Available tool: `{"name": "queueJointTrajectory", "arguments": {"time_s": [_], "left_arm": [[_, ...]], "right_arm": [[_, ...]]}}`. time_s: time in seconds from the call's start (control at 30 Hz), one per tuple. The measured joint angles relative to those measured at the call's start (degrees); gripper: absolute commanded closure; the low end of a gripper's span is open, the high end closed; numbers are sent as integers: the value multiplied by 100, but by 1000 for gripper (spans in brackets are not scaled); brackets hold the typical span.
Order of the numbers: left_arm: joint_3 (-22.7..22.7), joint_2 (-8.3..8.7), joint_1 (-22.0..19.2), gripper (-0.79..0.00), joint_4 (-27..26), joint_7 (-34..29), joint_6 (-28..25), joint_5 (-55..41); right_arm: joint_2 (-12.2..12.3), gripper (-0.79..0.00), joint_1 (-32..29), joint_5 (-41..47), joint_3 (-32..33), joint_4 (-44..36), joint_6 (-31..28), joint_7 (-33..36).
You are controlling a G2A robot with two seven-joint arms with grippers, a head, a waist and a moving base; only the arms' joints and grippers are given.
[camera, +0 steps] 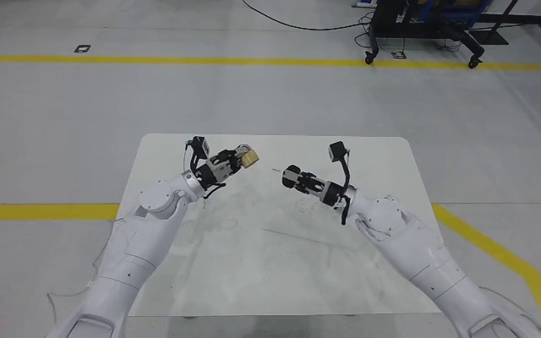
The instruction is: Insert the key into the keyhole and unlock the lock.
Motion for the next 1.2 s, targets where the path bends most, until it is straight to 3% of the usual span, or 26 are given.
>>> {"name": "queueJointTrajectory", "arguments": {"time_s": [0.17,0.3,0.4,0.73,1.2], "left_arm": [[171,-81,-101,0,119,277,-351,304],[249,-142,-168,0,226,679,-495,532],[283,-174,-193,0,291,701,-492,549],[311,-257,-268,0,502,568,-295,420],[339,-364,-367,0,742,277,-198,274]], "right_arm": [[-140,0,-258,309,-197,-307,359,-624],[-201,0,-525,-7,-172,-624,497,-1544],[-237,0,-643,-67,-147,-790,590,-1848],[-339,0,-688,-804,-90,-856,737,-2262],[-575,0,-576,-884,-215,-610,1083,-2265]]}}
